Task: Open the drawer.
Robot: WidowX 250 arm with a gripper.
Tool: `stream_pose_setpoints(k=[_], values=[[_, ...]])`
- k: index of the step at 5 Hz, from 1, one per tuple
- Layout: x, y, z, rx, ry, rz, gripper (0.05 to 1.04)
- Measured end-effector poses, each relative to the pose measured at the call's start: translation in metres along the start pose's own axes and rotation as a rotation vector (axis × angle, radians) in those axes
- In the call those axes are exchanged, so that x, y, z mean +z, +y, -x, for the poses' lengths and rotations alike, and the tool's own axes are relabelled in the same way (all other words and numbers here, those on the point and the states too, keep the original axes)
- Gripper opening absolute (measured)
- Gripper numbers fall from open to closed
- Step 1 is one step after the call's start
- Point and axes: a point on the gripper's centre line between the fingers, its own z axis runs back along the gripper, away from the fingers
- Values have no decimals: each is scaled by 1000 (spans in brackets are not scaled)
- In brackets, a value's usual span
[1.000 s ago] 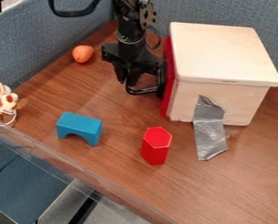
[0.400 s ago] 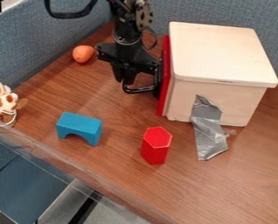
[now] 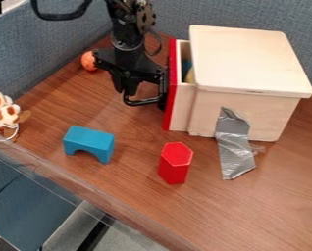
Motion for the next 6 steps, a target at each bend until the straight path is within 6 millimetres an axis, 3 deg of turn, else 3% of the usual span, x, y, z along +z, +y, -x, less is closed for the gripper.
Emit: stream_pose_setpoints(k=[6], values=[[3,41,19,34,27,-72,182]])
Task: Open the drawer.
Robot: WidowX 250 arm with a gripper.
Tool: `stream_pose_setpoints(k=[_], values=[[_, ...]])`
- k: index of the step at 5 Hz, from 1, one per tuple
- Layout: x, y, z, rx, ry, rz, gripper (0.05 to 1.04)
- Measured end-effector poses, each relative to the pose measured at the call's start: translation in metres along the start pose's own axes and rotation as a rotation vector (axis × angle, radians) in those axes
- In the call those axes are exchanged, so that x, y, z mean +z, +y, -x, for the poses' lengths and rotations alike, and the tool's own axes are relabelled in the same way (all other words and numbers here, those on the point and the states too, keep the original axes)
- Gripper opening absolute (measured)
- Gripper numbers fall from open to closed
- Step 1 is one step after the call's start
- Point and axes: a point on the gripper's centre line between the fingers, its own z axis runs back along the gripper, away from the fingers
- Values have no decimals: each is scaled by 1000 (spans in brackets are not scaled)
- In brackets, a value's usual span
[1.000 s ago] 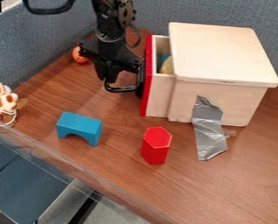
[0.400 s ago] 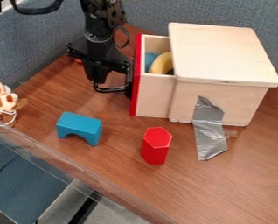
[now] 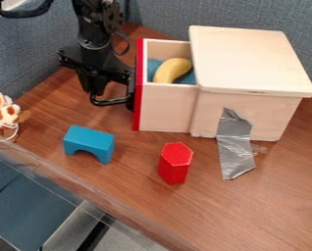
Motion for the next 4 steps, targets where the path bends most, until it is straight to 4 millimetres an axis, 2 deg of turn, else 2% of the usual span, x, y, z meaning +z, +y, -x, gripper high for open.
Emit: stream_pose_setpoints(k=[3,4], values=[[-2,16,2,-20,1,7,181],[-2,21,1,-37,3,19,232]])
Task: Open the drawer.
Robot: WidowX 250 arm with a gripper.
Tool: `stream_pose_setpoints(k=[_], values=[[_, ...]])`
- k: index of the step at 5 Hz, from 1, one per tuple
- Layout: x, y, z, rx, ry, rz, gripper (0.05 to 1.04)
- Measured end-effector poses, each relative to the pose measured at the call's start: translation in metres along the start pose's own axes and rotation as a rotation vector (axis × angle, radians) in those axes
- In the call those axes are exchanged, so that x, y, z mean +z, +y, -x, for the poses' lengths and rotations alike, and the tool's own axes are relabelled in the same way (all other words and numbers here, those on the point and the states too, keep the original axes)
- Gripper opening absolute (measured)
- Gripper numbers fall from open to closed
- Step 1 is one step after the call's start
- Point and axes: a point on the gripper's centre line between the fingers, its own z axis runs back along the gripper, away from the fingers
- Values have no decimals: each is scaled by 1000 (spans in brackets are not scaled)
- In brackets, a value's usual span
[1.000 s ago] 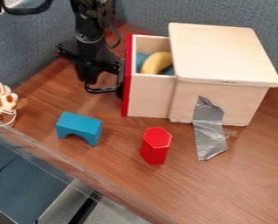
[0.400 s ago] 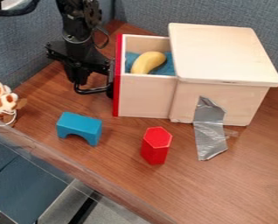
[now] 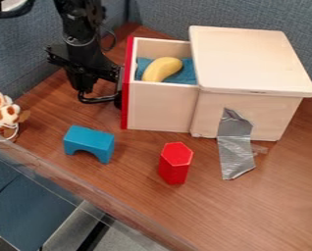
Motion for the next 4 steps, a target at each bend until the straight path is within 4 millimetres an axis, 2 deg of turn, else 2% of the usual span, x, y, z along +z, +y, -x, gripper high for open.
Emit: stream_pose_setpoints(k=[1,2,3,4], values=[[0,-2,3,-81,25,12,495],[1,-3,1,-83,9,12,807],[3,-6,-2,-100,-6,14,1000],[29,-10,-16,-148,-102,-6,1001]])
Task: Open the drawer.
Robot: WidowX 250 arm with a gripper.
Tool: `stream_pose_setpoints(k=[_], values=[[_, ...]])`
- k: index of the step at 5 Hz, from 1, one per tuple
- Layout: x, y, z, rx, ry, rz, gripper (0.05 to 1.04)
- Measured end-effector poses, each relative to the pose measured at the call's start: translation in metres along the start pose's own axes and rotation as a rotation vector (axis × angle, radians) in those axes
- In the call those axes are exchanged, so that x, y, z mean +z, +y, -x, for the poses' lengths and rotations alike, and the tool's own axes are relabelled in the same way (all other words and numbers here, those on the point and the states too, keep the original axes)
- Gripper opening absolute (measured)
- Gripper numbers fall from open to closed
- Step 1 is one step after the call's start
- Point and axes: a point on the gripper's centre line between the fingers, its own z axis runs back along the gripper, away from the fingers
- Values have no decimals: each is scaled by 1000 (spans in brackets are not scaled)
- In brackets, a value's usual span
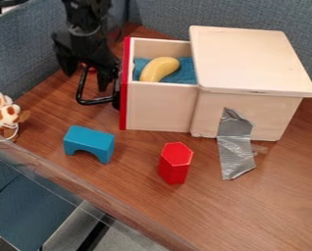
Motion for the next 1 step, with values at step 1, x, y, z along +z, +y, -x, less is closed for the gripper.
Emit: stream_pose_setpoints(k=[1], values=[[31,1,-11,-62,-58,-21,1001]])
